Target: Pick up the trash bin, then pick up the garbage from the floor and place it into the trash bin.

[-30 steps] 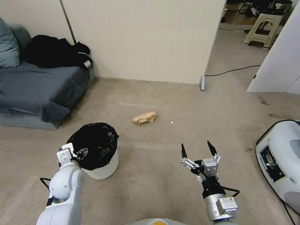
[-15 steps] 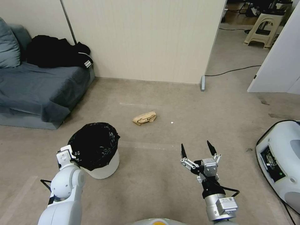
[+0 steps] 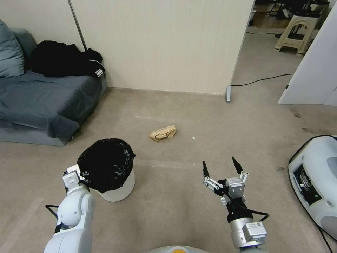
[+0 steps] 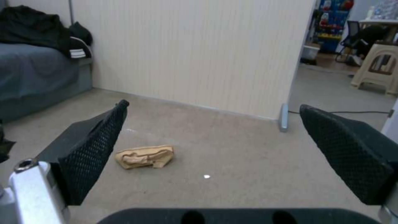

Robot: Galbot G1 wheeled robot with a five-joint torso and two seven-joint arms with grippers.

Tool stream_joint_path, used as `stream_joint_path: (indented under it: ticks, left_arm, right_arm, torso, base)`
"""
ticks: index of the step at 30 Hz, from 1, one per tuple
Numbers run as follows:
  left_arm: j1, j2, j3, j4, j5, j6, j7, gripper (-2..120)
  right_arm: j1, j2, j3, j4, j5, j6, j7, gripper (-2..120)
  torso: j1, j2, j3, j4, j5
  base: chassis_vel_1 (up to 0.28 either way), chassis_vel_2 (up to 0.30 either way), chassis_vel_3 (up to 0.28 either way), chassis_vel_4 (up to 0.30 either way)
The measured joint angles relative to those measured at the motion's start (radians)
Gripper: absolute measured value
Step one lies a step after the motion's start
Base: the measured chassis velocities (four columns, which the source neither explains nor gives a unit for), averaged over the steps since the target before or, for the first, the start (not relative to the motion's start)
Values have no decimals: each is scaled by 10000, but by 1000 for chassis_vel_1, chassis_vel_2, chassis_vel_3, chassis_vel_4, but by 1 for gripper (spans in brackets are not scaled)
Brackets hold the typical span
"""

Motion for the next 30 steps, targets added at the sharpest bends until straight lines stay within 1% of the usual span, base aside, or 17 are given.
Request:
stream_joint_path:
  ticks: [1, 3, 4, 7, 8, 10, 11, 12, 14, 15, 16, 18, 19, 22, 23, 26, 30]
  left_arm:
    - [90, -9, 8, -126, 19, -26, 17, 10]
    - [251, -20, 46, -481, 28, -49, 22, 10]
    - [251, -20, 46, -481, 28, -49, 22, 10]
    - [496, 11, 132, -1144, -20, -57, 119, 7]
    - [496, 11, 132, -1144, -20, -57, 119, 7]
    - [671, 64, 141, -1744, -30, -75, 122, 3]
    - [795, 93, 160, -2151, -42, -87, 111, 1]
    - [795, 93, 160, -2151, -42, -87, 111, 1]
    - [971, 126, 164, -2753, -71, -94, 69, 1]
    - [1074, 151, 171, -3144, -108, -112, 77, 1]
    - [1074, 151, 171, -3144, -108, -112, 77, 1]
    - [1288, 217, 184, -3909, -145, -159, 108, 1]
    - [1288, 217, 184, -3909, -145, -159, 108, 1]
    - [1586, 305, 262, -4679, -162, -173, 99, 1]
    - [1586, 305, 262, -4679, -162, -173, 99, 1]
    - [1958, 341, 381, -5219, -146, -286, 101, 1]
    - [2327, 318, 473, -5528, -149, -413, 100, 1]
  right_arm:
    - [1, 0, -19, 38, -72, -21, 131, 100]
    - [21, 0, -57, 93, -198, -95, 341, 100]
    - [21, 0, -57, 93, -198, -95, 341, 100]
    - [62, 0, -78, 136, -374, -126, 485, 100]
    - [62, 0, -78, 136, -374, -126, 485, 100]
    - [99, 0, -74, 137, -517, -123, 523, 100]
    - [122, 0, -71, 138, -582, -118, 544, 100]
    - [122, 0, -71, 138, -582, -118, 544, 100]
    - [151, 0, -74, 137, -719, -117, 657, 100]
    - [156, 0, -73, 141, -768, -117, 684, 100]
    - [156, 0, -73, 141, -768, -117, 684, 100]
    - [170, 0, -71, 172, -791, -79, 687, 100]
    - [170, 0, -71, 172, -791, -79, 687, 100]
    - [211, 0, -111, 180, -622, 147, 591, 100]
    - [211, 0, -111, 180, -622, 147, 591, 100]
    - [251, 0, -161, 173, -422, 422, 506, 100]
    - [266, 0, -166, 170, -409, 511, 501, 100]
  torso:
    - [1, 0, 1, 0, -5]
    - [1, -2, 4, 1, -31]
    - [1, -2, 4, 1, -31]
    - [2, -4, 7, -5, -48]
    - [2, -4, 7, -5, -48]
    - [3, -4, 7, -5, -29]
    - [3, -4, 7, -5, -29]
    - [3, -4, 7, -5, -29]
    - [2, -4, 7, 3, -23]
    - [1, -4, 6, 0, -24]
    - [1, -4, 6, 0, -24]
    - [2, -4, 6, -4, -12]
    - [2, -4, 6, -4, -12]
    - [2, -4, 5, 0, -14]
    - [2, -4, 5, 0, -14]
    - [2, -4, 5, -1, -14]
    - [2, -4, 4, -1, -15]
  base:
    - [0, 0, 0, 0]
    - [0, 0, 0, 0]
    - [0, 0, 0, 0]
    - [0, 0, 0, 0]
    - [0, 0, 0, 0]
    - [0, 0, 0, 0]
    - [0, 0, 0, 0]
    - [0, 0, 0, 0]
    - [0, 0, 0, 0]
    - [0, 0, 0, 0]
    - [0, 0, 0, 0]
    - [0, 0, 0, 0]
    - [0, 0, 0, 0]
    - [0, 0, 0, 0]
    - [0, 0, 0, 0]
    - [0, 0, 0, 0]
    - [0, 0, 0, 0]
